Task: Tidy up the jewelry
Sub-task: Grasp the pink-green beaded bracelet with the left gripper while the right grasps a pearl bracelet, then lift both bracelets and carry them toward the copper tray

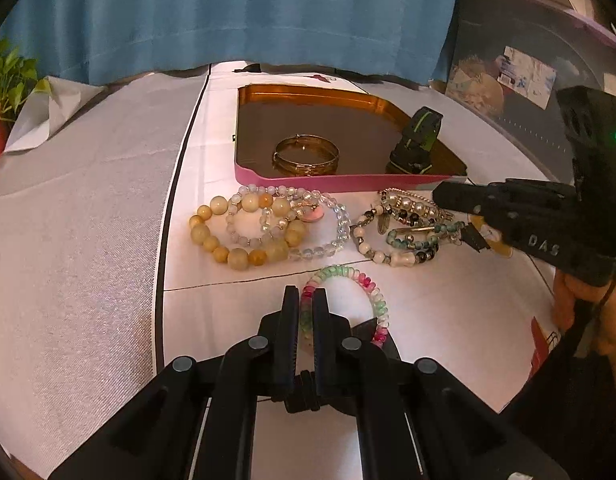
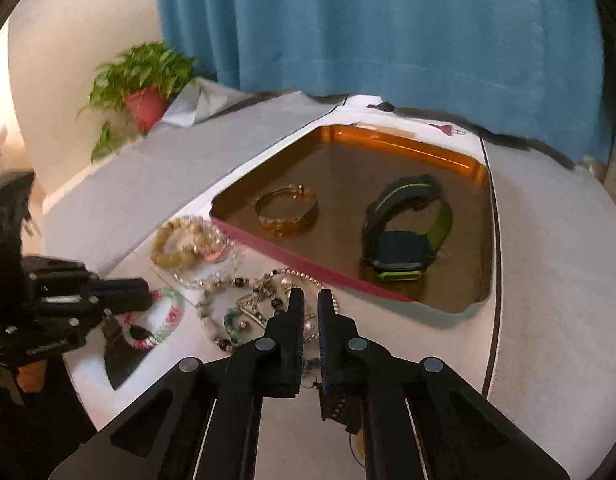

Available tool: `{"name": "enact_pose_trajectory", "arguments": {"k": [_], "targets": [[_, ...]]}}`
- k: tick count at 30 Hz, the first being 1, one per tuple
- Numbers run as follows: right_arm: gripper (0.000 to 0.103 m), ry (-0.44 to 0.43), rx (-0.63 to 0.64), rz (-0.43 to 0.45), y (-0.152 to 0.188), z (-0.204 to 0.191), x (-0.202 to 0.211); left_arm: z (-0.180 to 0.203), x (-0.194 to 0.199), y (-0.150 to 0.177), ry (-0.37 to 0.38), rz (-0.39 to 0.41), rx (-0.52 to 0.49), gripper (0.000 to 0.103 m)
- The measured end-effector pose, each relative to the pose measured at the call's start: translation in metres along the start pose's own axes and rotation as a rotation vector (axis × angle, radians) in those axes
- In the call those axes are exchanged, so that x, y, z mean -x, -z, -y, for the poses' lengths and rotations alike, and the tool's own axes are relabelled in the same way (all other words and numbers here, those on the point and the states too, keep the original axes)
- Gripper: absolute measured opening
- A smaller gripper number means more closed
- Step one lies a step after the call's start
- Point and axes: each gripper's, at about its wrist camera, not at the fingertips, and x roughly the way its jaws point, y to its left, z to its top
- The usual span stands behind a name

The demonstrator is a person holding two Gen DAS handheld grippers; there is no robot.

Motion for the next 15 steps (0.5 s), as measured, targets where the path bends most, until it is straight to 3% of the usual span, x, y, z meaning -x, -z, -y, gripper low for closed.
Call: {"name": "enact_pose_trajectory", "arguments": {"k": [4, 10, 13, 15], "targets": [[0.006, -0.030, 0.026, -0.053, 0.004, -0.005, -0.013, 0.004, 0.000, 0.001, -0.016, -0.002, -0.021, 0.006], [0.008, -0.008, 0.046, -0.097, 0.006, -0.006, -0.019, 0.006, 0.000, 0.002, -0.017, -0.003, -0.023, 0.013], [0.008, 0.030, 0.060, 0.013, -0.001, -0.009, 0.008, 0.006, 0.000, 0.002, -0.019, -0.002, -0.023, 0.013], [0.008, 0.005, 0.063, -0.005, -0.006, -0.008, 0.011, 0.005, 0.000, 0.002, -0.014, -0.004, -0.016, 0.013]]}}
